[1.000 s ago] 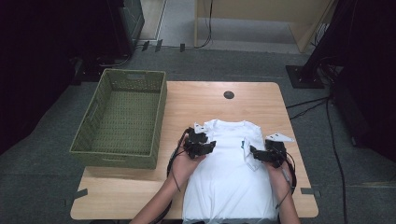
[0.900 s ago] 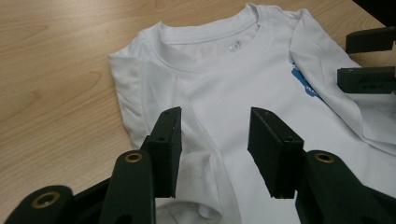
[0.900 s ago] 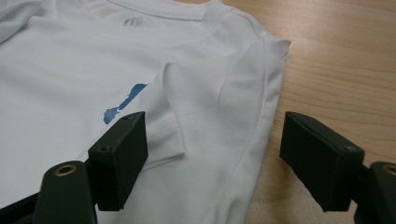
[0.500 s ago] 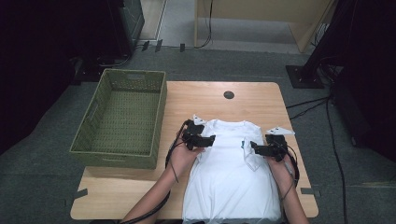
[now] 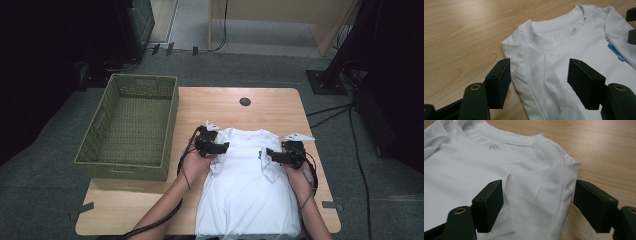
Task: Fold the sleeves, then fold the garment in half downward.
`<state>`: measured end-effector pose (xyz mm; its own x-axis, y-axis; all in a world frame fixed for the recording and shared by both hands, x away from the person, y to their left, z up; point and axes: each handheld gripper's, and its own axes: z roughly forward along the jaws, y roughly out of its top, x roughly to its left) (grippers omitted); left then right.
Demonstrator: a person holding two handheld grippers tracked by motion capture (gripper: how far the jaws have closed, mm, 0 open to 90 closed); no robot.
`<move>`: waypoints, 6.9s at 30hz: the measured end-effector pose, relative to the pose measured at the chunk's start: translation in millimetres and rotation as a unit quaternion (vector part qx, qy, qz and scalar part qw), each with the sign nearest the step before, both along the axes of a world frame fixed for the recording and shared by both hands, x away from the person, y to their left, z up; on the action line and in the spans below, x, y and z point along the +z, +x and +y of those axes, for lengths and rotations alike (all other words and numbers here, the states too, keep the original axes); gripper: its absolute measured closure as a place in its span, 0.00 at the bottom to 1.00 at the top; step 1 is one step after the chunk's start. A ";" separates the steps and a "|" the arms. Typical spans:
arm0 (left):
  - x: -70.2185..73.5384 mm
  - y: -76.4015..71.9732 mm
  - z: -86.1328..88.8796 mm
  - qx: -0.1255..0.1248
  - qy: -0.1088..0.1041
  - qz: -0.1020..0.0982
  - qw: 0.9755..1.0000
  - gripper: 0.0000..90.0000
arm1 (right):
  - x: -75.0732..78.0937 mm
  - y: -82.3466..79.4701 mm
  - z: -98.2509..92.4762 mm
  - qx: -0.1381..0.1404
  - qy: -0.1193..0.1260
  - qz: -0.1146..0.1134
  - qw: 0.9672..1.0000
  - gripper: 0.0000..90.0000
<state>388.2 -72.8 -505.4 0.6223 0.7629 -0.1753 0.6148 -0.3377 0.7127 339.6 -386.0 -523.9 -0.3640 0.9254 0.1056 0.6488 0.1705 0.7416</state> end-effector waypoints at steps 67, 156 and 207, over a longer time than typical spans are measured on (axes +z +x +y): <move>-22.3 27.6 -6.1 -0.032 0.036 -0.073 0.996 0.60 | -7.6 39.6 11.8 0.045 -0.026 -0.029 0.998 0.59; 13.0 50.7 47.7 0.064 -0.023 -0.061 0.996 0.94 | 45.9 78.8 58.9 0.069 -0.006 -0.039 0.997 0.96; -0.8 -68.7 58.5 -0.007 -0.036 -0.045 0.998 0.93 | 19.2 -48.2 54.1 0.098 0.023 -0.012 0.995 0.95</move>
